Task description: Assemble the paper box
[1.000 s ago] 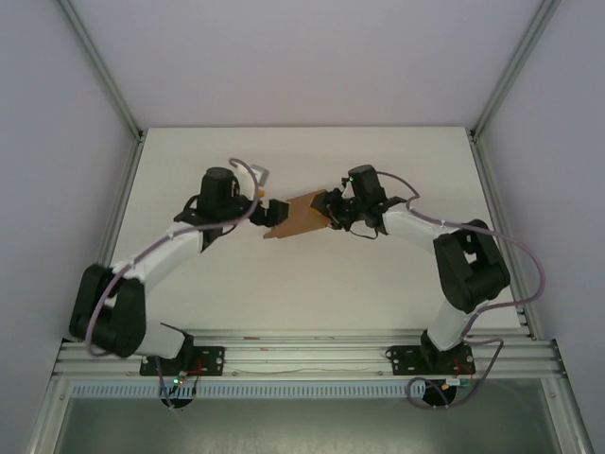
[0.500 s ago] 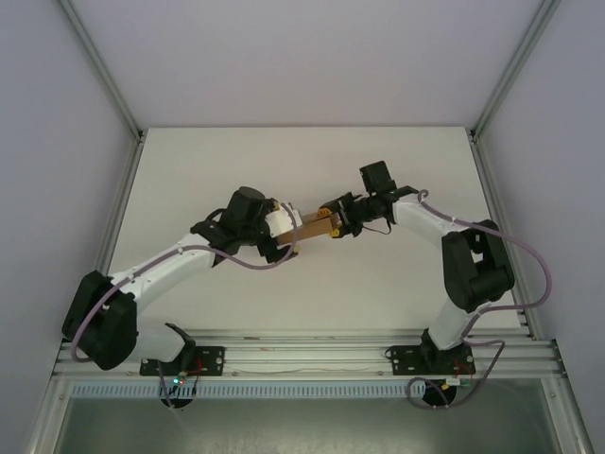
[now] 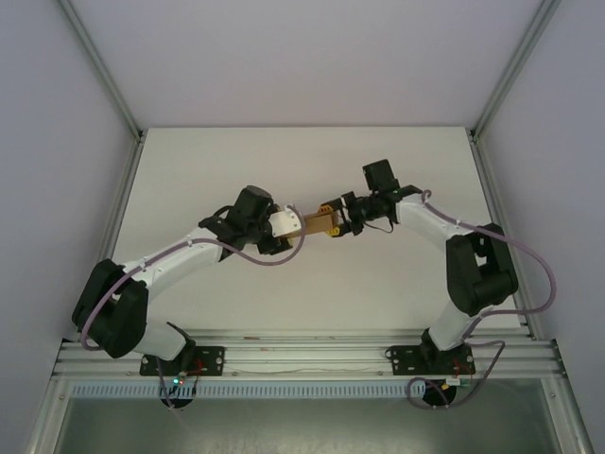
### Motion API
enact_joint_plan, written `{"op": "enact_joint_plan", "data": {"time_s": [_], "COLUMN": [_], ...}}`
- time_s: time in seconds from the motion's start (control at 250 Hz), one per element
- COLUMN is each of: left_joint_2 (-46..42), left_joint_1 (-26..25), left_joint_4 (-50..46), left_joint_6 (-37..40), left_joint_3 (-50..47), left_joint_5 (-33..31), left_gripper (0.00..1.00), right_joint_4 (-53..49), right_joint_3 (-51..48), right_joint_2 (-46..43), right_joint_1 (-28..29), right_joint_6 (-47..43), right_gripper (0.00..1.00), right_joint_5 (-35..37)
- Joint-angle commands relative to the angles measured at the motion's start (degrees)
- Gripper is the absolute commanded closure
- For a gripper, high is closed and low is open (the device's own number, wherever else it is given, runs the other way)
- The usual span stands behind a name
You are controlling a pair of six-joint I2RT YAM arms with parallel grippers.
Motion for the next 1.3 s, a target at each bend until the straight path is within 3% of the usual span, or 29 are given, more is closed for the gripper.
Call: {"op": "enact_joint_plan", "data": {"time_s": [0.0,0.124,0.288,0.388,0.424,0.44,0.452,0.592,0.644,0.692,0.74,0.799,0.851,0.903,1.043,1.231,1.295], "left_joint_2": [0.4,-0.9,-1.7,-1.3,-1.3,-1.3,-1.3,-1.4,-1.1,-0.3,0.9,2.5,3.7,5.0,8.8,15.3,17.2], "left_joint_1": [-0.2,-0.2,-0.2,-0.2,-0.2,-0.2,-0.2,-0.2,-0.2,-0.2,-0.1,-0.1,-0.1,-0.1,-0.1,0.0,-0.1], "left_joint_4": [1.0,2.0,1.0,-2.7,-3.5,-3.7,-3.9,-7.5,-8.7,-9.4,-11.7,-13.9,-15.7,-17.4,-22.0,-29.0,-30.3], "left_joint_6": [0.0,-0.1,-0.1,0.4,0.6,0.9,1.0,1.9,2.3,2.2,2.5,2.9,2.7,2.7,3.0,3.5,3.4], "left_joint_3": [1.4,1.2,2.0,3.7,3.9,3.9,3.9,4.1,3.7,3.4,3.9,4.9,6.3,7.6,11.0,17.4,19.0], "left_joint_5": [-0.9,-0.8,0.1,1.8,2.2,2.4,2.6,4.5,5.2,5.5,7.4,9.8,11.6,12.5,10.9,10.4,10.8], "left_gripper": [0.40,0.47,0.61,0.61,0.62,0.63,0.63,0.65,0.65,0.65,0.65,0.65,0.65,0.64,0.62,0.61,0.61], "right_joint_4": [-0.6,-0.9,-1.6,-2.0,-2.7,-2.9,-3.2,-11.0,-15.0,-18.8,-16.6,-9.3,-3.1,2.6,-5.7,-11.7,-13.2], "right_joint_3": [-0.8,-1.4,-1.2,-1.5,-1.6,-1.6,-1.6,-0.6,2.3,6.2,6.6,1.8,-4.4,-9.0,-8.0,-7.1,-6.2], "right_joint_2": [-2.7,-3.6,-5.5,-6.1,-6.2,-6.4,-6.6,-11.2,-14.8,-18.6,-22.7,-28.2,-33.2,-36.7,-36.5,-30.0,-26.5], "right_joint_1": [0.4,0.4,0.4,0.2,0.0,0.0,-0.2,-5.5,-6.9,-6.5,-5.9,-6.2,-6.3,-6.3,-5.5,-0.5,0.2], "right_joint_6": [0.1,-0.2,-1.3,-2.1,-2.5,-3.0,-3.4,-12.9,-20.9,-31.5,-44.6,-61.3,-67.5,-74.9,-87.1,-92.6,-94.6], "right_gripper": [0.65,0.57,0.54,0.33,0.17,0.02,0.00,0.00,0.00,0.00,0.00,0.00,0.00,0.00,0.11,0.17,0.23], "right_joint_5": [-3.3,-3.3,-0.3,1.0,1.8,2.4,2.9,15.1,25.7,40.0,49.4,47.8,47.5,39.2,19.6,26.8,25.9]}}
